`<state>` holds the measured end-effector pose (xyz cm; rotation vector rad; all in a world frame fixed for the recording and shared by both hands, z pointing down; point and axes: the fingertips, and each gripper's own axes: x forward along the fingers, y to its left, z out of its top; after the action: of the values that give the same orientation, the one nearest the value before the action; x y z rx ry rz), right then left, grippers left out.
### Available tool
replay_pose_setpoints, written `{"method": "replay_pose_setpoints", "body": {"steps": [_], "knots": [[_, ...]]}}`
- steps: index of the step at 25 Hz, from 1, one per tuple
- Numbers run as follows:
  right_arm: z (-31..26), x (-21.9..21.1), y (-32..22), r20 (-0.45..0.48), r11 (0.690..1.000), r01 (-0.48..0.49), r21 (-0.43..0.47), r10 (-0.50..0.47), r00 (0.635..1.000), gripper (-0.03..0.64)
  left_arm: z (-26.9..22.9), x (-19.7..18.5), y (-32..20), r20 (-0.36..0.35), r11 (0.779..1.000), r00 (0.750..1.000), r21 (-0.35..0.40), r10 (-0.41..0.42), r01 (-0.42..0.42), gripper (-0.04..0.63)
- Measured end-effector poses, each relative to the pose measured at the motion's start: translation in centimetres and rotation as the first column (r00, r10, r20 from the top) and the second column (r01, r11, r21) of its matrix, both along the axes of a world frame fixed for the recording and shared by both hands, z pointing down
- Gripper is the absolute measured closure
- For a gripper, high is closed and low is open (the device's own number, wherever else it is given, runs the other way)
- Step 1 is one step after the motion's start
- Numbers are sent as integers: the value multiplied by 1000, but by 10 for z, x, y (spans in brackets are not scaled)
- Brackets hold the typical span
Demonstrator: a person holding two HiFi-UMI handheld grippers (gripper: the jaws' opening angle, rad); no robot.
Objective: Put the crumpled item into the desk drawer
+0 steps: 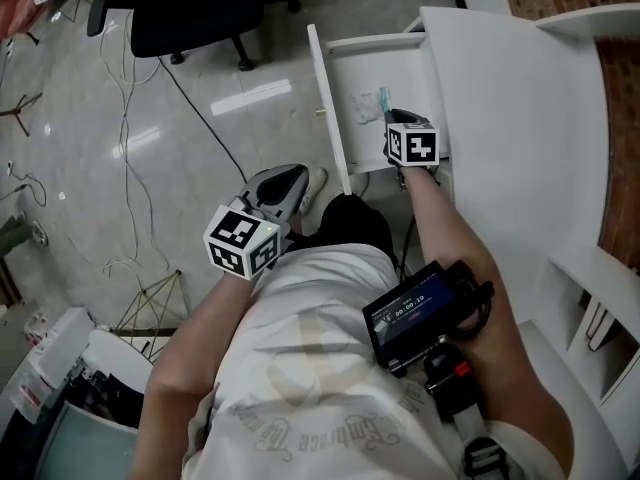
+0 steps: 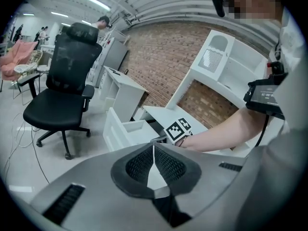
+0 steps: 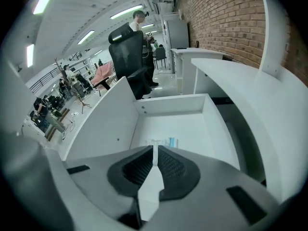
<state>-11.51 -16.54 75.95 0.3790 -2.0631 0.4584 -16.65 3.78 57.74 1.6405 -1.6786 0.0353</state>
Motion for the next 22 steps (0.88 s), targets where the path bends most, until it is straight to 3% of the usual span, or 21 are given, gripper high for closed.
{"method": "replay_pose_setpoints", "body": {"steps": [12, 22], "knots": [[-69, 12, 21, 149, 996, -24, 85, 11, 989, 591, -11, 14, 1, 2, 995, 996, 36, 92, -92, 569], [-141, 14, 47, 335, 991, -23, 130, -22, 942, 594, -30, -7, 10, 87, 991, 989, 63, 116, -121, 569]]}}
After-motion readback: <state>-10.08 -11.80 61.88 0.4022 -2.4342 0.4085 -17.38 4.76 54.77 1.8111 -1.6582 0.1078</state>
